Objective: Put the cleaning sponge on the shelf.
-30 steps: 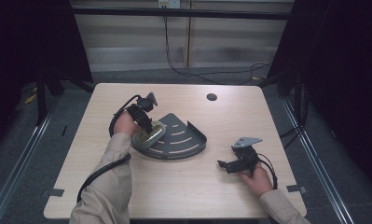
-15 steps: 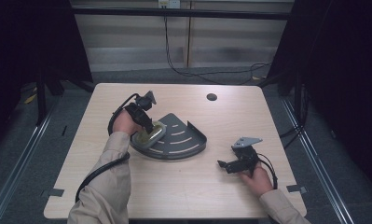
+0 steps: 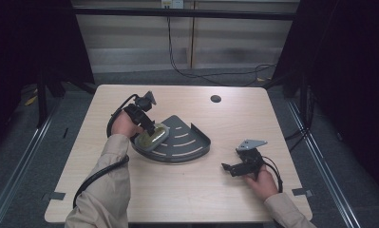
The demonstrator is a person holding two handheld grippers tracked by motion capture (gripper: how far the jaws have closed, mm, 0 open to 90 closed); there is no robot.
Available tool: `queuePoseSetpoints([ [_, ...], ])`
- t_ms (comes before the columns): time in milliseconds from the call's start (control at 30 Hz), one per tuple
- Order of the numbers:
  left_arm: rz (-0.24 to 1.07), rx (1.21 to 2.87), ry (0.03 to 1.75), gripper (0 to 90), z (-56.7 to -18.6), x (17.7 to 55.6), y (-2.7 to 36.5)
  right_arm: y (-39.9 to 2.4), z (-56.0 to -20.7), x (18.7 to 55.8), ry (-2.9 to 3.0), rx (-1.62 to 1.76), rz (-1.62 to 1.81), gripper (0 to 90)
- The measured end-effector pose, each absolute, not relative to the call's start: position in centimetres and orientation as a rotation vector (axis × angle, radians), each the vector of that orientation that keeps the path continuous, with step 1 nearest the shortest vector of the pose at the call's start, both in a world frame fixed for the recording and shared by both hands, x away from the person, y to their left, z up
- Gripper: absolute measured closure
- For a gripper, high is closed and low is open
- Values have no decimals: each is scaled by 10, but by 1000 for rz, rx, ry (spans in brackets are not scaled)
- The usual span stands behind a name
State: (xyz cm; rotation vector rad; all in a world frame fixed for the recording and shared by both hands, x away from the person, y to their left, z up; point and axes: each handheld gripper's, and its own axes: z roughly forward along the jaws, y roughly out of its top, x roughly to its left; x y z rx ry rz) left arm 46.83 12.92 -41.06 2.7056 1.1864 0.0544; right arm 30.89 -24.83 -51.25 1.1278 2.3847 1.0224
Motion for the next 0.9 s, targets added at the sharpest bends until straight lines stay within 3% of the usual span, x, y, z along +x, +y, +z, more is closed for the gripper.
queuePoseSetpoints([
  [900,32,2683,1217,215,-397,450,162,-248,-513,309,2385,1128,1023,108],
])
